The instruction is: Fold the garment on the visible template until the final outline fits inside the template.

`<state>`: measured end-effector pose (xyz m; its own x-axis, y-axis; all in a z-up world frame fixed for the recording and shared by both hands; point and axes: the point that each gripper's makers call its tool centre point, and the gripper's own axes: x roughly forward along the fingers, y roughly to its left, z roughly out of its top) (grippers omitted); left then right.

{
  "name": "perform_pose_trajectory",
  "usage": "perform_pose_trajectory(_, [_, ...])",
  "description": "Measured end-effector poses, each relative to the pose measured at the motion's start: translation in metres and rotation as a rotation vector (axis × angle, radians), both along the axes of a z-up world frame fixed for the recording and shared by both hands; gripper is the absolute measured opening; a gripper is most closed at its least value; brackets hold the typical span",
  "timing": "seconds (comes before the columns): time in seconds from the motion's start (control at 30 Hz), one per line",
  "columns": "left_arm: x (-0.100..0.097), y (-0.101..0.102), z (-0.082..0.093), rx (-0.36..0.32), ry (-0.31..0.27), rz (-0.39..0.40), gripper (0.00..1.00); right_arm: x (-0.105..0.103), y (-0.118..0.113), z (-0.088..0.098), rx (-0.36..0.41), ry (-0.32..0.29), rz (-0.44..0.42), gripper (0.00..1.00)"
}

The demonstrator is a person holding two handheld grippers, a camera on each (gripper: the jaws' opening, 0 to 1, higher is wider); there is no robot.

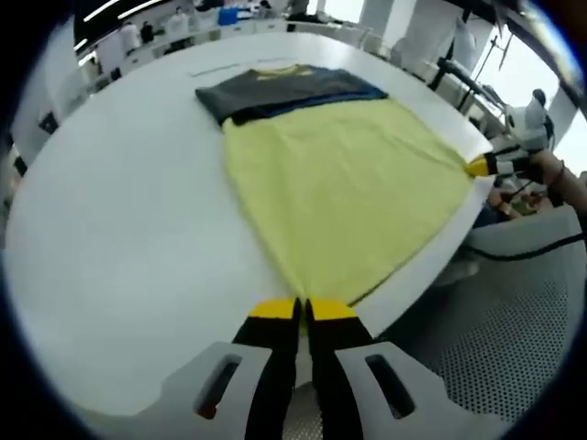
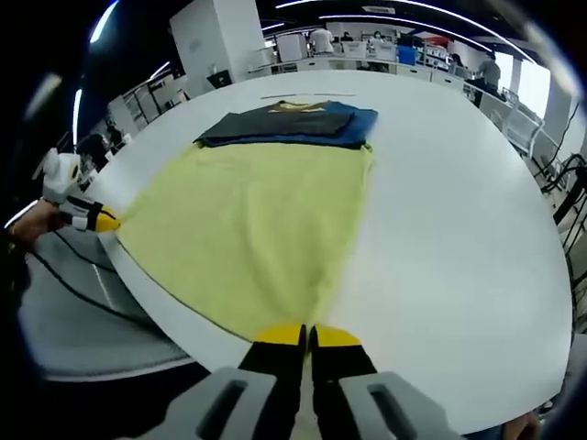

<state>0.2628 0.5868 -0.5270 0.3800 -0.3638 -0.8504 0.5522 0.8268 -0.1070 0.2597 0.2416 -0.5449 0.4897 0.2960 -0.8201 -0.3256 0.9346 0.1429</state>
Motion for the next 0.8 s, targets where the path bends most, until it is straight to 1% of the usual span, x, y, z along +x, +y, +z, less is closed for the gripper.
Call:
perform_pose_trajectory(0.07, [-0.005,0.000,-0.001,0.002,0.019,-0.012,0.00,-0.002,0.001,0.000,-0.002,0.012,0.009,0.00])
perform_pose_trajectory(0.17, [-0.011,0.001,-0.002,0.013,0.030,-0.032,0.00,-0.008,0.002,0.000,-0.004,0.022,0.025,0.00])
perform_pose_trajectory(0.33, [-0.018,0.002,-0.007,0.017,0.060,-0.045,0.00,-0.016,0.004,0.001,0.003,0.033,0.021,0.00])
perform_pose_trajectory(0.5, [-0.025,0.002,-0.007,0.012,0.077,-0.048,0.00,-0.022,0.005,0.002,0.000,0.046,0.024,0.00])
perform_pose_trajectory(0.8, [-0.034,0.002,-0.005,-0.005,0.090,-0.045,0.00,-0.029,0.006,0.002,-0.010,0.059,0.039,0.00])
